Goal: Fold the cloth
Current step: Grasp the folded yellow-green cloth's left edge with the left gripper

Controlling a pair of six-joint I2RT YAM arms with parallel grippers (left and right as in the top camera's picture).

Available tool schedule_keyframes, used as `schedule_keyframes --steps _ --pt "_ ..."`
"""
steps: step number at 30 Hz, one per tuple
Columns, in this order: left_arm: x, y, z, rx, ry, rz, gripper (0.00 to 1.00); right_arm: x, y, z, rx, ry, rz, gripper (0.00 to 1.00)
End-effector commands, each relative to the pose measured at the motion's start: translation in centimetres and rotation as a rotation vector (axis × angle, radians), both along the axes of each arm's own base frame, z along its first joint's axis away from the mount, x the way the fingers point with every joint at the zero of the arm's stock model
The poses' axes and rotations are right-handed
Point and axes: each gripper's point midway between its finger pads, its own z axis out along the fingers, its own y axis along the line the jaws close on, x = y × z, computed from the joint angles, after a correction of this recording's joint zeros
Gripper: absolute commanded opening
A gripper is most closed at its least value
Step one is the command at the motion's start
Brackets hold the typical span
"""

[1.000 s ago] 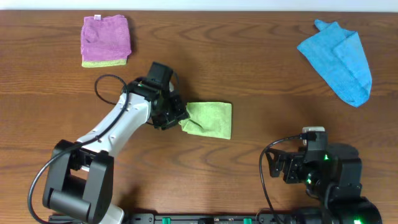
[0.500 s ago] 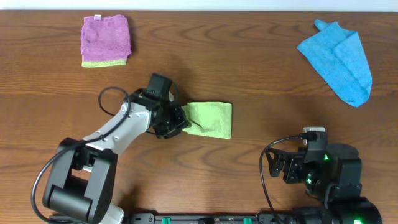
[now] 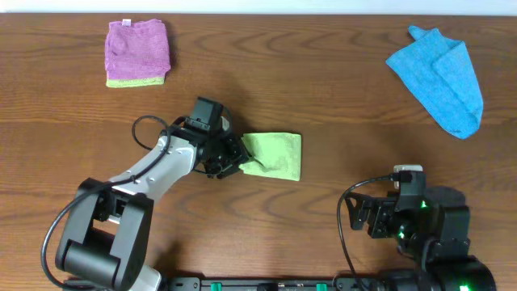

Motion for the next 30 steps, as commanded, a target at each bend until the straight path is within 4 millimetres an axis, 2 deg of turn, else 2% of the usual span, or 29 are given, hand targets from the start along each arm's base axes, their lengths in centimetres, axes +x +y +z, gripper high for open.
schedule_keyframes --steps 1,7,10,12,17,21,30 --pt "-1.1 0.1 -0.3 -0.002 0.026 0.002 0.50 0.0 -0.2 -0.2 0.007 0.007 -0.023 0.99" --pt "-1.7 0.2 -0.8 -0.008 0.053 0.016 0.54 0.0 -0.2 -0.2 0.007 0.007 -0.023 0.99" --pt "-1.4 0.1 -0.8 -0.009 0.054 0.039 0.55 0.0 -0.2 -0.2 0.007 0.007 -0.023 0.99" --pt "-1.0 0.0 -0.8 -0.007 0.050 0.066 0.59 0.0 -0.2 -0.2 0.007 0.007 -0.023 0.99" --pt "-0.5 -1.6 -0.9 -0.007 0.017 0.101 0.64 0.0 -0.2 -0.2 0.007 0.007 -0.023 0.99" --pt "-0.6 -2.6 -1.1 0.003 -0.005 0.114 0.65 0.0 -0.2 -0.2 0.007 0.007 -0.023 0.99" --pt "-1.3 -3.0 -1.3 0.006 0.019 0.114 0.66 0.0 -0.3 -0.2 0.006 0.007 -0.024 0.99"
